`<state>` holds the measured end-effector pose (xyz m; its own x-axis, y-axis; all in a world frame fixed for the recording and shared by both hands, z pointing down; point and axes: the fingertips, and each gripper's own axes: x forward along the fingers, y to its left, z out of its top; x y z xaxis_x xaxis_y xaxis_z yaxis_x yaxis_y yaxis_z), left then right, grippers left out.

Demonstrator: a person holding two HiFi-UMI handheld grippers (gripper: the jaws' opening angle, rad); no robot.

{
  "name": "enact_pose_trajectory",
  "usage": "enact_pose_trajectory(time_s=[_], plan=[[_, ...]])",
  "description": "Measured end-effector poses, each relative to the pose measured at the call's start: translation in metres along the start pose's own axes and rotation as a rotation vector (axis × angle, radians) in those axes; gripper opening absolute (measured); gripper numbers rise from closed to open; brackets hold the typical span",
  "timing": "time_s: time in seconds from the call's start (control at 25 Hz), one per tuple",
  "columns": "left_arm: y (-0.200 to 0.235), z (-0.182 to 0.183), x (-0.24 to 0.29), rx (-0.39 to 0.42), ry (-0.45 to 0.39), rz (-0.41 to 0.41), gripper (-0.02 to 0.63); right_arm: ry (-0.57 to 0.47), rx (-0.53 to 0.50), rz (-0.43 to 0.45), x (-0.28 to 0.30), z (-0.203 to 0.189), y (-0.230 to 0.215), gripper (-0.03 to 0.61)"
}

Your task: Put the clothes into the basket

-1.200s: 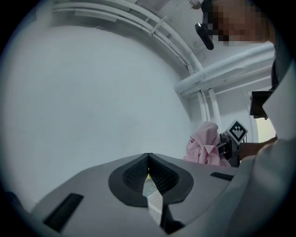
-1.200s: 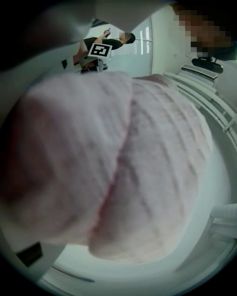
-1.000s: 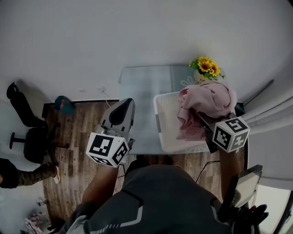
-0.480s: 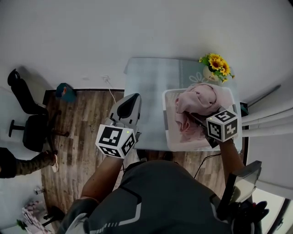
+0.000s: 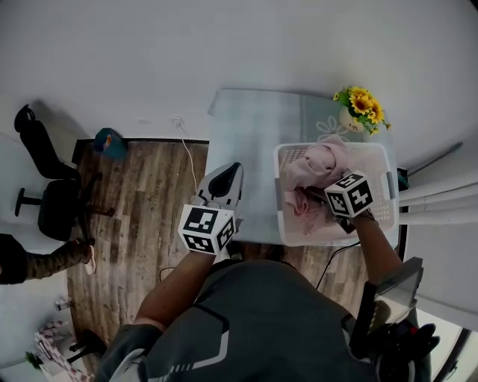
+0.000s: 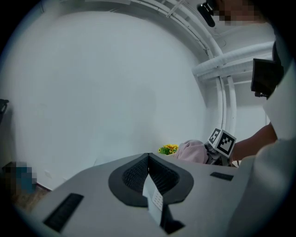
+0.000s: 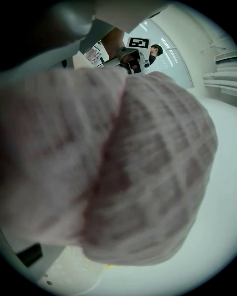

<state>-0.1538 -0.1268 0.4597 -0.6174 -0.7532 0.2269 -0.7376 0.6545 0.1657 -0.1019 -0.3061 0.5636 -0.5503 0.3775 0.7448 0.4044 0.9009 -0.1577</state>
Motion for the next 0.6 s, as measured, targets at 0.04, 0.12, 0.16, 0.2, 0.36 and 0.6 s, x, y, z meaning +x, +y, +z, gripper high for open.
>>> enact_pose_trajectory(time_s=[0.04, 0.12, 0.16, 0.2, 0.36, 0.6], plan=[[0.001, -0.004, -0.001, -0.004, 0.006, 0.001, 0.009, 0.010, -0.009, 0.000, 0.003, -0.002, 0.000, 0.353], [0.001, -0.010, -0.002, -0.011, 0.017, 0.000, 0.009, 0.035, -0.032, 0.000, 0.008, -0.009, 0.001, 0.353], [0.001, -0.012, -0.003, -0.013, 0.021, -0.002, 0.008, 0.049, -0.039, 0.000, 0.010, -0.012, 0.001, 0.353], [0.001, -0.014, -0.003, -0.013, 0.024, -0.003, 0.009, 0.062, -0.043, 0.002, 0.013, -0.016, 0.001, 0.353], [-0.001, -0.016, -0.004, -0.013, 0.028, -0.011, 0.008, 0.123, -0.042, 0.019, 0.027, -0.034, 0.003, 0.353], [-0.002, -0.017, -0.008, -0.011, 0.028, -0.012, 0.009, 0.241, -0.046, 0.033, 0.050, -0.062, 0.003, 0.353]])
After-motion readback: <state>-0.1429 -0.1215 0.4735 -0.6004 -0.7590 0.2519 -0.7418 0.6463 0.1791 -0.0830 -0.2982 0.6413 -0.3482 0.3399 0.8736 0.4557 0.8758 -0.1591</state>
